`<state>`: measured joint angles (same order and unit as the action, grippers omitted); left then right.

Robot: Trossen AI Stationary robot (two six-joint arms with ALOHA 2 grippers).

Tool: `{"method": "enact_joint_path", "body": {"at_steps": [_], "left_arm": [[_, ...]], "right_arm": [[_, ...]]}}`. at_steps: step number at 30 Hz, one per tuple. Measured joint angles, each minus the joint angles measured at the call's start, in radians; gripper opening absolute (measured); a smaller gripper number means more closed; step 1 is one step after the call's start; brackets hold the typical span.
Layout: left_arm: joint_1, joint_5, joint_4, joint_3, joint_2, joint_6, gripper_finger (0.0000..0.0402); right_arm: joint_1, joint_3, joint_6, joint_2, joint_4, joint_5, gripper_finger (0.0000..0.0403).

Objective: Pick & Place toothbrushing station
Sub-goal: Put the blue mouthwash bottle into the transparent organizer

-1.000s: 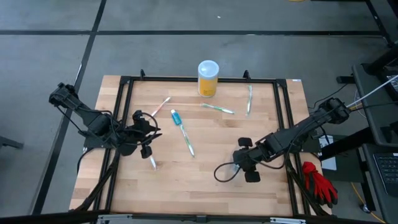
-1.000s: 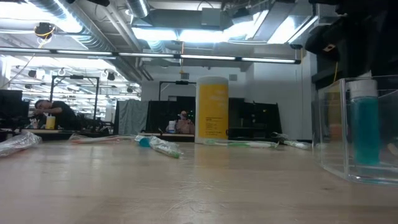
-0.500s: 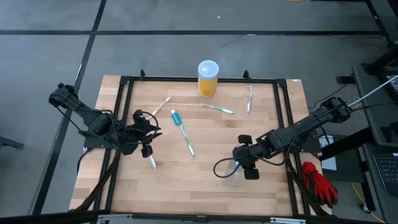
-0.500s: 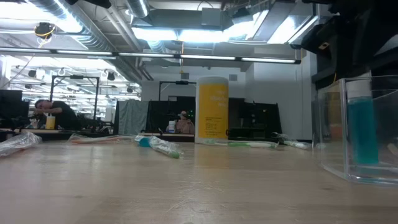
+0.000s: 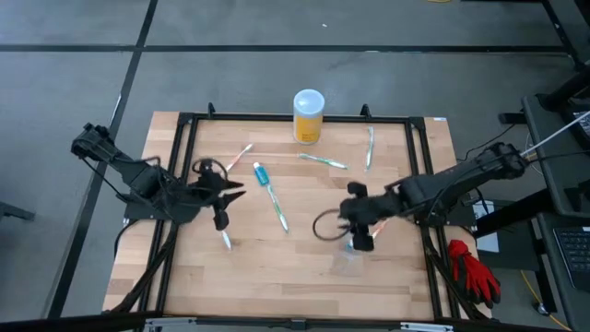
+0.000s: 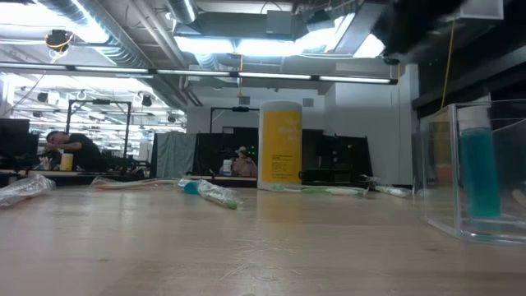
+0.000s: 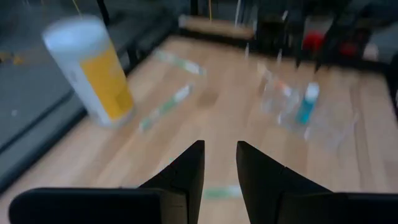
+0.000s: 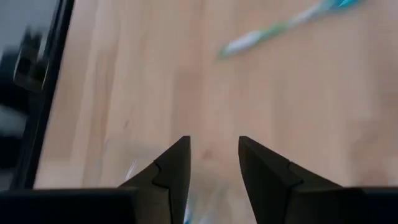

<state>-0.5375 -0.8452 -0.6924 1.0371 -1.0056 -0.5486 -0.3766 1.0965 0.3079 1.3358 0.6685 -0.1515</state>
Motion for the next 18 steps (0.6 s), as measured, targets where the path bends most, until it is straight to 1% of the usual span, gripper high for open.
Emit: {"method": "enact_joint_path", "body": {"at_steps": [2,4,6,8,10,12,15,18], "left_arm": [[0.037,-0.002,0.075,0.0,0.018,0.076,0.009],[0.103,0.027,0.108,0.001,0.034,0.097,0.009],[0.199,0.071,0.084,0.001,0.043,0.039,0.009],[0.315,0.12,0.019,0.001,0.042,-0.098,0.009],[0.44,0.201,-0.06,0.001,0.036,-0.263,0.009],[0.552,0.309,-0.131,0.001,0.018,-0.355,0.009],[0.682,0.472,-0.163,0.0,-0.017,-0.353,0.009],[0.778,0.573,-0.157,0.0,-0.063,-0.301,0.009]], "right_arm": [[0.027,0.027,-0.028,-0.033,-0.005,-0.038,0.0137],[0.052,0.051,-0.038,-0.067,-0.01,-0.068,0.0137],[0.079,0.063,-0.053,-0.1,-0.013,-0.077,0.0137],[0.105,0.075,-0.054,-0.13,-0.054,-0.079,0.0137],[0.126,0.088,-0.044,-0.154,-0.084,-0.094,0.0137],[0.139,0.104,-0.015,-0.169,-0.113,-0.104,0.0137],[0.155,0.136,0.004,-0.178,-0.133,-0.104,0.0137],[0.166,0.154,0.027,-0.178,-0.157,-0.103,0.0137]]}}
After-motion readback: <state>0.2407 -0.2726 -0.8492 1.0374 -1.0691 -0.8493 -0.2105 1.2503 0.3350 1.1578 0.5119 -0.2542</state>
